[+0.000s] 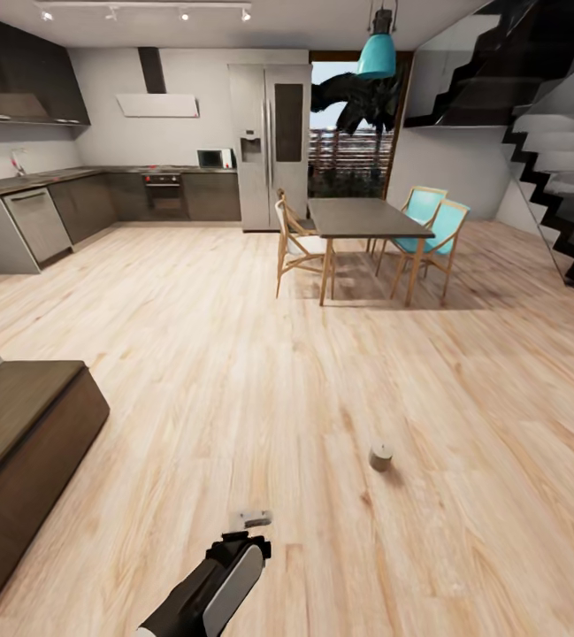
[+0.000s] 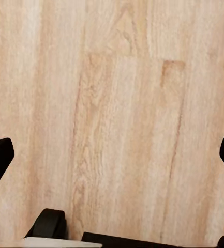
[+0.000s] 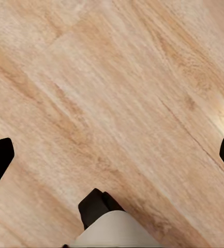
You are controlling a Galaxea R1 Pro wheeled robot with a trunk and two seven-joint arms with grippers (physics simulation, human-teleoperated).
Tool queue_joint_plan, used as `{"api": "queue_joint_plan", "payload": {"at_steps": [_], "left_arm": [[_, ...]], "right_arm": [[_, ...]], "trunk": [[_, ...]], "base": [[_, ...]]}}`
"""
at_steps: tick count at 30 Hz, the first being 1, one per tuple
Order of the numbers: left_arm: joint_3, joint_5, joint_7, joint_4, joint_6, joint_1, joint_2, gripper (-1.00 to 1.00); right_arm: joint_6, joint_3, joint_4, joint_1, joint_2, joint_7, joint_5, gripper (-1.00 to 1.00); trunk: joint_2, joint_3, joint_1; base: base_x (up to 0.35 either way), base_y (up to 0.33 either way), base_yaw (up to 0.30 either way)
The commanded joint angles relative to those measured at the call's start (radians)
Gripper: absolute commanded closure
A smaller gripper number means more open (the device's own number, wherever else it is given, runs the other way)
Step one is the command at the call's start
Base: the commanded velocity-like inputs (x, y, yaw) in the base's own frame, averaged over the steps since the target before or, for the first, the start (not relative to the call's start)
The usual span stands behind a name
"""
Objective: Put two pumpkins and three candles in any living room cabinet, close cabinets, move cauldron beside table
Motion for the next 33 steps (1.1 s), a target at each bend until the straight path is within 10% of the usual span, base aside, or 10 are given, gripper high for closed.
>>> {"api": "queue_joint_plan", "payload": {"at_steps": [1, 14, 29, 33], "left_arm": [[-0.006, 0.005, -0.01, 0.0, 0.001, -0.001, 0.0, -1.0], [-0.006, -0.004, -0.152, 0.002, -0.002, -0.001, -0.001, -1.0], [-0.004, -0.004, -0.168, 0.001, -0.002, -0.001, 0.0, -1.0], [-0.004, -0.003, -0.168, 0.002, -0.002, -0.001, -0.001, -1.0]], "right_arm": [[0.006, 0.001, 0.004, 0.0, 0.0, -0.005, -0.003, -1.0], [0.006, 0.002, 0.008, -0.002, 0.011, -0.005, -0.003, -1.0], [0.016, 0.034, 0.0, -0.007, 0.004, 0.016, -0.005, -1.0], [0.163, 0.035, 0.01, -0.132, -0.011, 0.031, -0.006, -1.0]], "trunk": [[0.0, -0.001, 0.001], [0.0, -0.001, 0.001], [0.0, -0.001, 0.001], [0.0, -0.001, 0.001]], "base": [[0.35, 0.0, 0.004], [0.321, -0.047, 0.001], [0.317, 0.097, 0.0], [0.309, 0.005, 0.0]]}}
